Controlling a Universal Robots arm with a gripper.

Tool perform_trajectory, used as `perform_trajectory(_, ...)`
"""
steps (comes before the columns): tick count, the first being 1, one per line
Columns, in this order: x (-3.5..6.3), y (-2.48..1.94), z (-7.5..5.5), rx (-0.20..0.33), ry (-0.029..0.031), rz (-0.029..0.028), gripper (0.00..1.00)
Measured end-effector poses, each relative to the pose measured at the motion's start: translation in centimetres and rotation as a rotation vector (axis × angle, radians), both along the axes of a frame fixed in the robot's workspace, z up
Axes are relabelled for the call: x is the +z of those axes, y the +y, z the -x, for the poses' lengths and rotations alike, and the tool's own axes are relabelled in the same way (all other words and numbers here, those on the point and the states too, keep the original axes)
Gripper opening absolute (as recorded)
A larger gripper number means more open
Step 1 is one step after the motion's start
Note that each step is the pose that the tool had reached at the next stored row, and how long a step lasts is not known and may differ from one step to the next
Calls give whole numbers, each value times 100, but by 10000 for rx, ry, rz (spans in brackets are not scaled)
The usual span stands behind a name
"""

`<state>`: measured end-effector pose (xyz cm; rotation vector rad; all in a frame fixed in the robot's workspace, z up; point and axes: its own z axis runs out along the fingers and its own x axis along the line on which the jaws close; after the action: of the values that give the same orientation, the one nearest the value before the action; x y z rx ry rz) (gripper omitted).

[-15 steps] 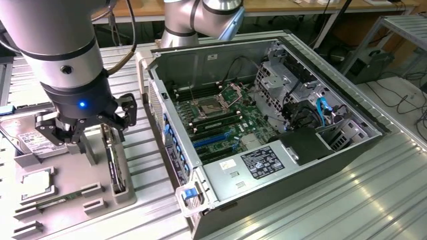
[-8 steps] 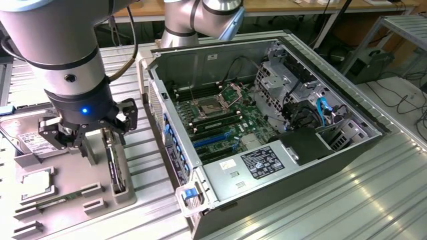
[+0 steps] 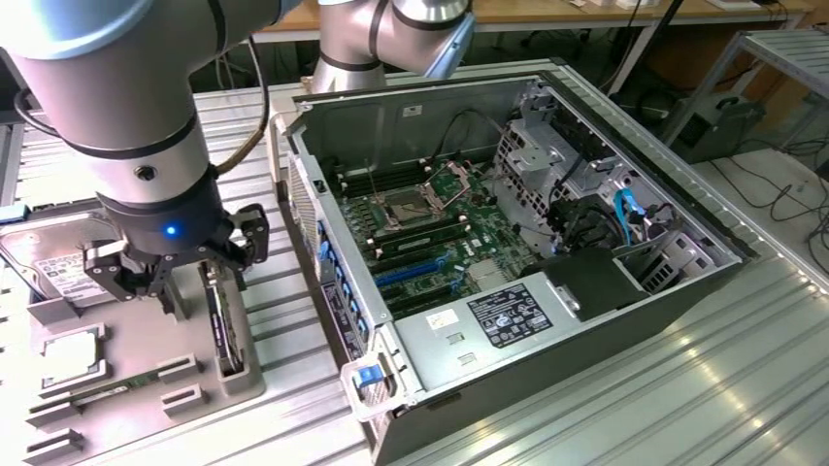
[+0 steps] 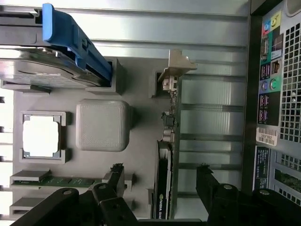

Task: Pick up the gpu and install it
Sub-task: 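Pick up the gpu and move the gpu toward the slot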

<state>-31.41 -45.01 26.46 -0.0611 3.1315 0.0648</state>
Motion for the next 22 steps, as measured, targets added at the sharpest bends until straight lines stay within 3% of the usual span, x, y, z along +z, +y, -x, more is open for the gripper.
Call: perform_trajectory(22,-391,-4,-4,-208,10,33,72)
